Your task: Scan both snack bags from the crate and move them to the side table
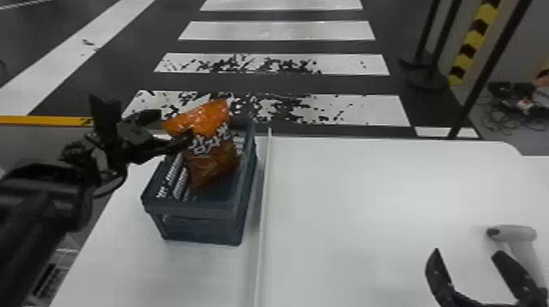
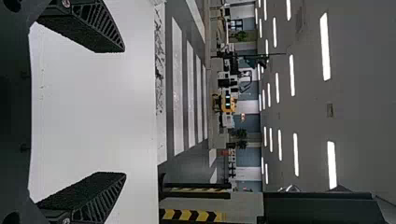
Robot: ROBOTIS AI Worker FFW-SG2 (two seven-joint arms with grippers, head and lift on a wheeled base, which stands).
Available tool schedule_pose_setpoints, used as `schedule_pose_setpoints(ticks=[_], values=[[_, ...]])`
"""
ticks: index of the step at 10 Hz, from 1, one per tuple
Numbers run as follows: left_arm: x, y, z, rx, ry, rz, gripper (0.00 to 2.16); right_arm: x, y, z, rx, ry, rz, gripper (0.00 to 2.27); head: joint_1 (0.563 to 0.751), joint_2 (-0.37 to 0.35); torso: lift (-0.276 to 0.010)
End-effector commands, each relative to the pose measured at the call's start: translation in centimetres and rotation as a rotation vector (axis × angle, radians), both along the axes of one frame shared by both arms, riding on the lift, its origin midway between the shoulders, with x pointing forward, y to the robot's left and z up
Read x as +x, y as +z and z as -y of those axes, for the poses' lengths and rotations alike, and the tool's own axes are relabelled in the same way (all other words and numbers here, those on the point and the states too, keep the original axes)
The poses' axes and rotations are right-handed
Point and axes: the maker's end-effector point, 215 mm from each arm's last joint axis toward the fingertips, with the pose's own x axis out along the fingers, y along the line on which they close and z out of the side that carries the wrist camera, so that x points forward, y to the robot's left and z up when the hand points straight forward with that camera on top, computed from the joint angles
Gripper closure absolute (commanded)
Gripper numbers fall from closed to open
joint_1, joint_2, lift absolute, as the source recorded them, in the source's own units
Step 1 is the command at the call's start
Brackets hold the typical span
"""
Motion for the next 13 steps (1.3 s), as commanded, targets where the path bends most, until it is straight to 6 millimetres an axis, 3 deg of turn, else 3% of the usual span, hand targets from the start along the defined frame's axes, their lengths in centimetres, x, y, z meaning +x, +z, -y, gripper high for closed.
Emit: schedule_pose_setpoints(ticks=[1,4,5,7,9,13], values=[[0.6,-0.4,1.1,0.008,-0.022,-0.01,0.06,0.1,0.0,0.2,0.0,-0.002,0.001,0.04,0.695,0.05,-0.099],[0.3,-2.1,1.5,0.017,-0.021,-0.036,0.22,0.2,-0.3,0.4,-0.002,-0.006,-0.003,0.04,0.695,0.029,-0.099],[0.0,-2.4,1.9,0.019,-0.036,-0.045,0.71,0.4,-0.5,0.5,0.0,-0.007,-0.006,0.04,0.695,0.026,-0.099],[0.0,-4.4,0.9,0.03,0.027,-0.099,2.09,0.5,-0.4,0.5,0.0,-0.007,-0.003,0.04,0.695,0.024,-0.099],[-0.1,-4.6,0.8,0.029,0.036,-0.105,2.14,0.5,-0.4,0.6,0.003,-0.01,-0.003,0.04,0.695,0.033,-0.099],[-1.1,1.2,-0.2,-0.031,0.097,0.009,2.14,0.5,-0.7,0.8,0.004,-0.014,-0.008,0.04,0.695,0.037,-0.099]])
